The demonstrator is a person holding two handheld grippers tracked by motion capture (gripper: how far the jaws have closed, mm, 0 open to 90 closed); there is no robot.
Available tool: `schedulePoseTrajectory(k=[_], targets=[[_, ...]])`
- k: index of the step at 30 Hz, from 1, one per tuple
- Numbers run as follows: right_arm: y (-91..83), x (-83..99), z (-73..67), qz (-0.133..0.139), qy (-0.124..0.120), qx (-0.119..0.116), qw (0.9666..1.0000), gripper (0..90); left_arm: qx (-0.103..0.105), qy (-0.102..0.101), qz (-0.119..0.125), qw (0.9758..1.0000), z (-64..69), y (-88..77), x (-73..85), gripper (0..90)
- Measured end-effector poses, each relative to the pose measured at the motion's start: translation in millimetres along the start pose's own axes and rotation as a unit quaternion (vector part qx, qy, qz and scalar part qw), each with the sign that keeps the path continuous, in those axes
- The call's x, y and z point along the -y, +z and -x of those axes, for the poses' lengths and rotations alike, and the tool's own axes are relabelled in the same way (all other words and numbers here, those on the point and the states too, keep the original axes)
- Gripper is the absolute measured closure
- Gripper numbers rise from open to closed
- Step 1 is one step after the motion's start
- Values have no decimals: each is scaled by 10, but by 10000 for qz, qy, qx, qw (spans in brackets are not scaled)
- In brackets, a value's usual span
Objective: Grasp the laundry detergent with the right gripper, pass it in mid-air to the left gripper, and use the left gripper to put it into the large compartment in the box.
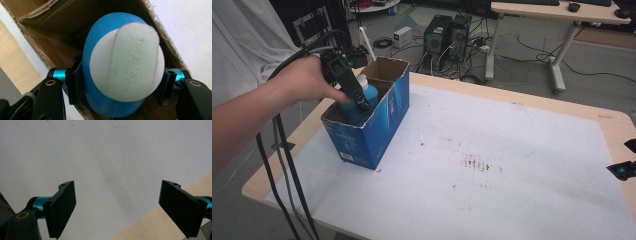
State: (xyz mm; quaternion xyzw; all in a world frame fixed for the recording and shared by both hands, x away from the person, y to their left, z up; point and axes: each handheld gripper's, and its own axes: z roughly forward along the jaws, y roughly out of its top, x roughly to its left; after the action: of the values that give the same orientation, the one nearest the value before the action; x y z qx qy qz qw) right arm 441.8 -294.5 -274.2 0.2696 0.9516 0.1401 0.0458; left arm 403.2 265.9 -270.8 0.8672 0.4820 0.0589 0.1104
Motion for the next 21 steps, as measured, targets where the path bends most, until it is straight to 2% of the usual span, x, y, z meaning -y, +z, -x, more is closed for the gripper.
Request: schedulePoseTrajectory(k=[9, 21], targets=[[14, 1, -18, -21, -13, -10, 10000, 139, -19, 165, -94, 9998, 23, 107, 14, 377], [26, 11, -30, -22, -52, -22, 10000, 139, -24, 216, -65, 9997, 21, 127, 13, 374]])
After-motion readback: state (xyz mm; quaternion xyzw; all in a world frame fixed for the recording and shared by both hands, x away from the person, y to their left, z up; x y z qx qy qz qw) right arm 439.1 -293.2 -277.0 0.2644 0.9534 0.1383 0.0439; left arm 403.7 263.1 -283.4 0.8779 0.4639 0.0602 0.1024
